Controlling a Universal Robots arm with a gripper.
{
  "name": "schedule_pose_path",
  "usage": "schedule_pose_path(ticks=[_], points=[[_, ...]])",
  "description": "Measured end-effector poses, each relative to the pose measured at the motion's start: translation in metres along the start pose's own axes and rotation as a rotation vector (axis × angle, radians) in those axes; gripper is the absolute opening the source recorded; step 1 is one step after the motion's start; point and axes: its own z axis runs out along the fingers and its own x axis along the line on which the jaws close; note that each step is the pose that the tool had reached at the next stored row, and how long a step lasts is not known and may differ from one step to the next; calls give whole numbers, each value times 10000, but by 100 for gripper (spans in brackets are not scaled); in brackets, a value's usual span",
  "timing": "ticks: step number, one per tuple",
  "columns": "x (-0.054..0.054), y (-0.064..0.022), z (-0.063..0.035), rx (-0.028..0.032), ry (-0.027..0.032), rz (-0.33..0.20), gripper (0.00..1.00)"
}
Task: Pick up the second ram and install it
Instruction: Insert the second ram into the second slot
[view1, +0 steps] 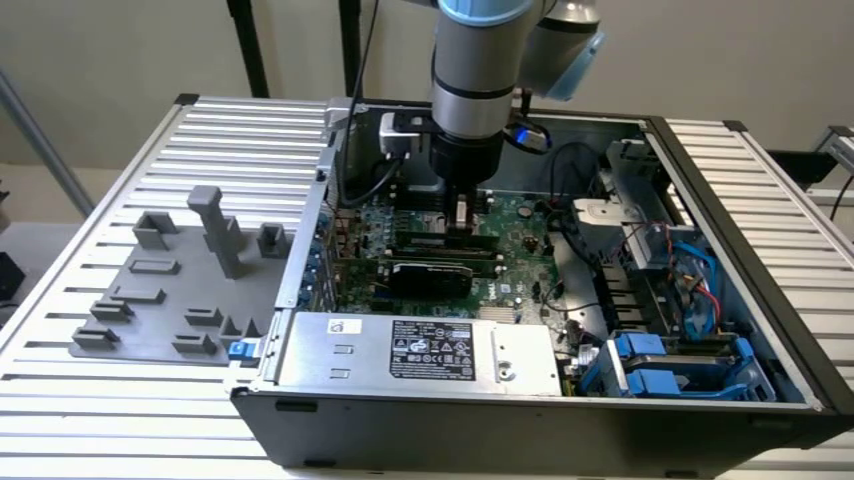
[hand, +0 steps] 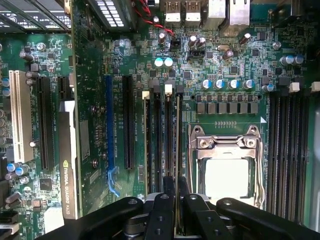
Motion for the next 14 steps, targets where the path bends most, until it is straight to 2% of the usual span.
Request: schedule_pose_path(ticks=[14], points=[[21, 18, 39, 0, 48, -69, 14]])
